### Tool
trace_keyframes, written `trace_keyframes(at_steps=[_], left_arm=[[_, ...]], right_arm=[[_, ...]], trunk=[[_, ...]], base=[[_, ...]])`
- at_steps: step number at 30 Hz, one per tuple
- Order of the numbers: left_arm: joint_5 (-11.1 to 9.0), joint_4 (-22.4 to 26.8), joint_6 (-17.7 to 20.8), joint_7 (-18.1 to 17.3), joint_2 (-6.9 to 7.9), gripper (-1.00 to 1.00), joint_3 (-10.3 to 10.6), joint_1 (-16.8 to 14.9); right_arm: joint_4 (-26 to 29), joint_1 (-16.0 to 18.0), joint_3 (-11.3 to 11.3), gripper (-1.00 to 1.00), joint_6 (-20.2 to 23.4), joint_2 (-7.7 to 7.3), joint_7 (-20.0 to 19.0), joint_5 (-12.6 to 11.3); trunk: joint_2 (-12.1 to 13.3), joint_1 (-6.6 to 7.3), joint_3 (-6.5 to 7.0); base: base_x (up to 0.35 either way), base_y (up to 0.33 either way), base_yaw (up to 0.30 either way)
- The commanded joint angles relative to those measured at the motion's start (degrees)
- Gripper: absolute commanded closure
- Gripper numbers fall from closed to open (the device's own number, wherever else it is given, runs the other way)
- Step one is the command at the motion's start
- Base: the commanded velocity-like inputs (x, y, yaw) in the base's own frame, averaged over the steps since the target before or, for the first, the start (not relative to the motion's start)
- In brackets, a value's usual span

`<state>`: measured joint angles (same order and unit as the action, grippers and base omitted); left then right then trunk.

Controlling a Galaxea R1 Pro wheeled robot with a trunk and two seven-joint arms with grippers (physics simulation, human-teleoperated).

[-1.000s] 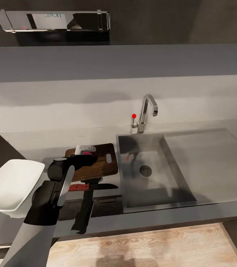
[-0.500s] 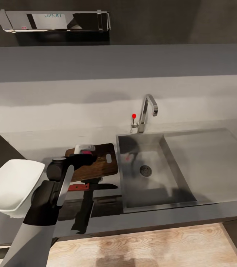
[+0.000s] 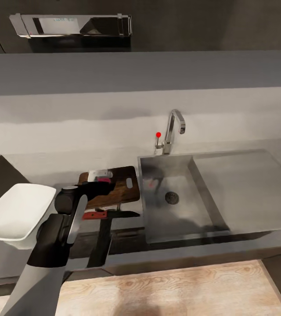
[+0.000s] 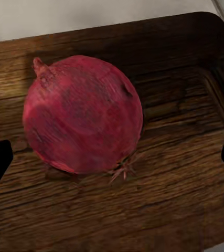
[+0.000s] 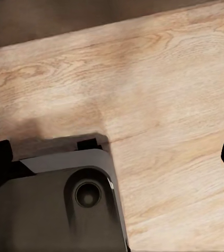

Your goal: In the kitchen, take the Vidalia onion out of the sink, dice it on the chopping board with the paring knife, put the diced onion into the bowl on the countertop, then place both the paring knife and the chopping board into the sink.

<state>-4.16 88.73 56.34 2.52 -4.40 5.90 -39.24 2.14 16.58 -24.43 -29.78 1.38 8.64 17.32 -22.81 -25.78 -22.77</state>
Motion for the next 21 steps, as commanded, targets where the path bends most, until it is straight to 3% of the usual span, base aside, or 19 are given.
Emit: trace_keyframes(at_steps=[1,21], left_arm=[[-0.4,0.0,0.3,0.3,0.00,-1.00,0.0,0.0],[-0.5,0.0,0.3,0.3,0.10,-1.00,0.3,0.0]], right_arm=[[0.0,0.0,-0.3,-1.00,-0.1,0.02,0.4,0.6],[0.0,0.0,-0.3,-1.00,-0.1,0.02,0.4,0.6]], trunk=[[-0.1,0.00,-0.06],[-0.1,0.00,-0.01]], base=[[-0.321,0.000,0.000],[-0.343,0.000,0.000]])
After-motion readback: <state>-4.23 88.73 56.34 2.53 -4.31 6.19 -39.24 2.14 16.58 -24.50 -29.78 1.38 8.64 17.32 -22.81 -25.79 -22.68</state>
